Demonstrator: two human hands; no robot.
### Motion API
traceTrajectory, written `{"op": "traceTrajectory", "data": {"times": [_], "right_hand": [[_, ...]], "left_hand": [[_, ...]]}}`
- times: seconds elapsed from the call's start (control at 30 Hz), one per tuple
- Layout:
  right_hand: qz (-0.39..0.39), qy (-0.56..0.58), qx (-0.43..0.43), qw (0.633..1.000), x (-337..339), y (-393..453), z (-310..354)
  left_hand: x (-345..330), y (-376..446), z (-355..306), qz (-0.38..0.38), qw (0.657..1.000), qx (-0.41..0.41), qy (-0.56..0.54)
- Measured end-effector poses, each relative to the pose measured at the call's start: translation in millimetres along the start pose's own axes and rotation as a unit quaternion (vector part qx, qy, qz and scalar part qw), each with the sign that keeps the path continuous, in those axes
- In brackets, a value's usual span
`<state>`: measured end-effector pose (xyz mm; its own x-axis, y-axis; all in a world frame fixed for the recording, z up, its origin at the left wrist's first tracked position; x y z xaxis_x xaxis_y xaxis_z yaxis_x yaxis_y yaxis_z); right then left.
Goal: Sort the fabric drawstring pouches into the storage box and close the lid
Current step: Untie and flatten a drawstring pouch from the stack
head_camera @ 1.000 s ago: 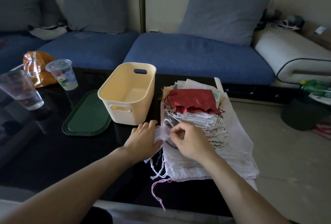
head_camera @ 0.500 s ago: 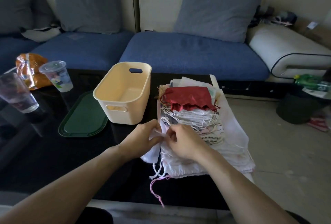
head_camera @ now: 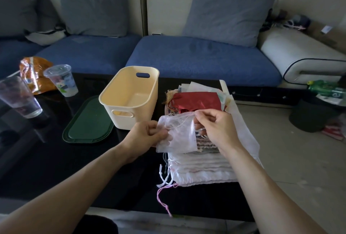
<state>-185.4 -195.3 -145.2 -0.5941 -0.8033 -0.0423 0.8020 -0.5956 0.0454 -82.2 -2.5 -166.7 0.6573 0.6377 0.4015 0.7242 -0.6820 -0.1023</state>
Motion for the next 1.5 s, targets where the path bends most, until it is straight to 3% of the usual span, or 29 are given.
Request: {"op": "traceTrajectory", "data": {"times": [0.3,0.57,0.63,0.7,0.8,0.93,1.07,1.3,1.4,1.5], "right_hand": [[-0.066,0.057,0.043,0.995,18.1,5.3,16.4],[-0.045,0.189,-0.028,0.981,9.2,3.4,11.0],[-0.031,0.154,-0.019,0.987,7.7,1.5,11.8],[-0.021,0.044,0.033,0.998,5.9,-0.3,13.9],[0.004,-0.066,0.097,0.993,-4.3,-5.8,16.7],[0.055,-0.040,0.090,0.994,-16.5,-11.6,14.6],[0.123,-0.024,0.069,0.990,-28.4,-14.7,15.5],[0.041,0.108,0.063,0.991,-12.0,-8.8,19.9],[-0.015,0.147,0.043,0.988,-2.8,-2.9,16.9],[-0.023,0.110,0.073,0.991,-2.3,-0.8,18.2]], "left_hand": [[-0.5,2.0,4.0,-0.008,0.999,-0.002,0.034],[-11.1,2.5,2.4,0.067,0.997,-0.007,0.026],[-15.0,1.6,1.8,0.090,0.996,0.005,0.015],[-17.5,1.5,3.7,0.107,0.994,0.026,0.018],[-18.6,0.7,3.7,0.119,0.987,0.036,0.101],[-24.7,-5.1,-13.5,0.099,0.980,-0.083,0.151],[-43.3,-14.3,-36.1,0.008,0.980,-0.151,0.126],[-40.0,-11.0,-37.1,-0.033,0.981,-0.134,0.132],[-40.3,-9.5,-37.7,0.014,0.983,-0.133,0.123],[-41.1,-10.9,-36.1,0.069,0.984,-0.140,0.090]]}}
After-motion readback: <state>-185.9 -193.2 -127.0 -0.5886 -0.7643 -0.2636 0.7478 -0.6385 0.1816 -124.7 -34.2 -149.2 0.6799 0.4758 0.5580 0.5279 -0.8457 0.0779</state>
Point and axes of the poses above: each hand's wrist, its own y-axis towards the middle knuckle, its own x-axis out of the back of the hand, z = x × y, the point moved 4 cm from there along y, towards the middle knuckle, and after that the axes turned 10 degrees about y, right-handed, at the moved point
